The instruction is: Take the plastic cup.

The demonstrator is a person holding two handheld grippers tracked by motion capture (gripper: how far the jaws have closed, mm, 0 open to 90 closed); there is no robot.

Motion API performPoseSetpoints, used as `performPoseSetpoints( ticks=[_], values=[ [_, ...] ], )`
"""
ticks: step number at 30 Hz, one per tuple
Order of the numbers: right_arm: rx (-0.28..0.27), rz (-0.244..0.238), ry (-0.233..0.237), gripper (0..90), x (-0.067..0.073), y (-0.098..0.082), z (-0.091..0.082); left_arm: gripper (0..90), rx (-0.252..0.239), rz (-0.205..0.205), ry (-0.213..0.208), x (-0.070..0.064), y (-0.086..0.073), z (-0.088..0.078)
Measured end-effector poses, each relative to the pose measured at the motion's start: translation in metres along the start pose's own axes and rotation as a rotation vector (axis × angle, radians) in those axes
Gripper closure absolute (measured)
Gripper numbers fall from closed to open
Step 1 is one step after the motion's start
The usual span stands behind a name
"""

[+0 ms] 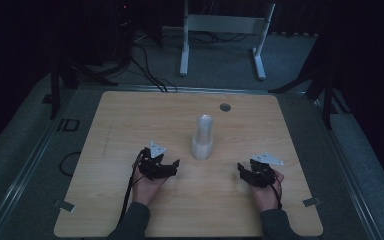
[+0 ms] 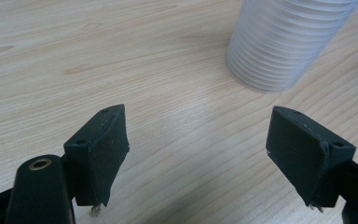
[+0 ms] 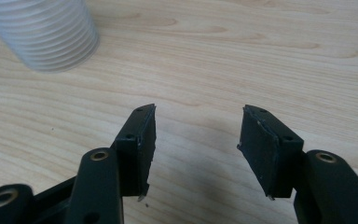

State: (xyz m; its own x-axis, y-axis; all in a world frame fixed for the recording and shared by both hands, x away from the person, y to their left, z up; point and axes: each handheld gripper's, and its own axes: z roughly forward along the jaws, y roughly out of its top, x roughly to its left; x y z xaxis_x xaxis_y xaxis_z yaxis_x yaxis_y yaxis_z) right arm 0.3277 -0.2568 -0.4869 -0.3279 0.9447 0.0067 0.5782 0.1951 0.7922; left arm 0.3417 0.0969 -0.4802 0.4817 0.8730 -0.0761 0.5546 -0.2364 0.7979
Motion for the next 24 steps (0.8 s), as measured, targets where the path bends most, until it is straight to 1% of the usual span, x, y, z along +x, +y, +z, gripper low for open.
performPoseSetpoints(
  ticks=[2,4,7,11,12,13,14,15,18,24],
  values=[
    [-0.008,0.011,-0.002,45.4,-0.002,0.001,-0.001,20.8,0.004,-0.002,-0.003,0.0,0.001,0.001],
    [-0.014,0.004,-0.008,45.4,-0.001,0.001,-0.003,21.6,0.009,-0.003,-0.01,0.0,0.002,0.002],
    [-0.016,0.002,-0.009,45.4,0.0,0.002,-0.004,28.0,-0.011,-0.003,-0.029,0.0,0.003,0.001],
    [-0.021,-0.01,-0.002,45.5,0.004,0.006,-0.006,29.8,-0.027,-0.005,-0.048,0.001,0.007,0.0],
    [-0.024,-0.011,0.001,45.4,0.004,0.007,-0.007,30.3,-0.024,0.003,-0.055,0.001,0.008,-0.001],
    [-0.029,-0.009,0.005,45.3,0.004,0.008,-0.008,32.8,-0.018,0.013,-0.066,0.0,0.009,0.0],
    [-0.03,-0.001,0.017,44.9,0.004,0.009,-0.009,34.6,-0.02,0.023,-0.068,-0.001,0.01,-0.001],
    [-0.033,0.0,0.024,44.2,0.003,0.01,-0.009,35.6,-0.021,0.038,-0.061,-0.002,0.011,-0.001],
    [-0.033,-0.025,0.027,43.8,0.005,0.013,-0.011,34.1,-0.021,0.046,-0.059,-0.004,0.015,0.0],
    [-0.044,-0.05,0.041,43.9,0.01,0.022,-0.015,32.1,-0.027,0.062,-0.071,-0.008,0.022,0.001]
  ],
)
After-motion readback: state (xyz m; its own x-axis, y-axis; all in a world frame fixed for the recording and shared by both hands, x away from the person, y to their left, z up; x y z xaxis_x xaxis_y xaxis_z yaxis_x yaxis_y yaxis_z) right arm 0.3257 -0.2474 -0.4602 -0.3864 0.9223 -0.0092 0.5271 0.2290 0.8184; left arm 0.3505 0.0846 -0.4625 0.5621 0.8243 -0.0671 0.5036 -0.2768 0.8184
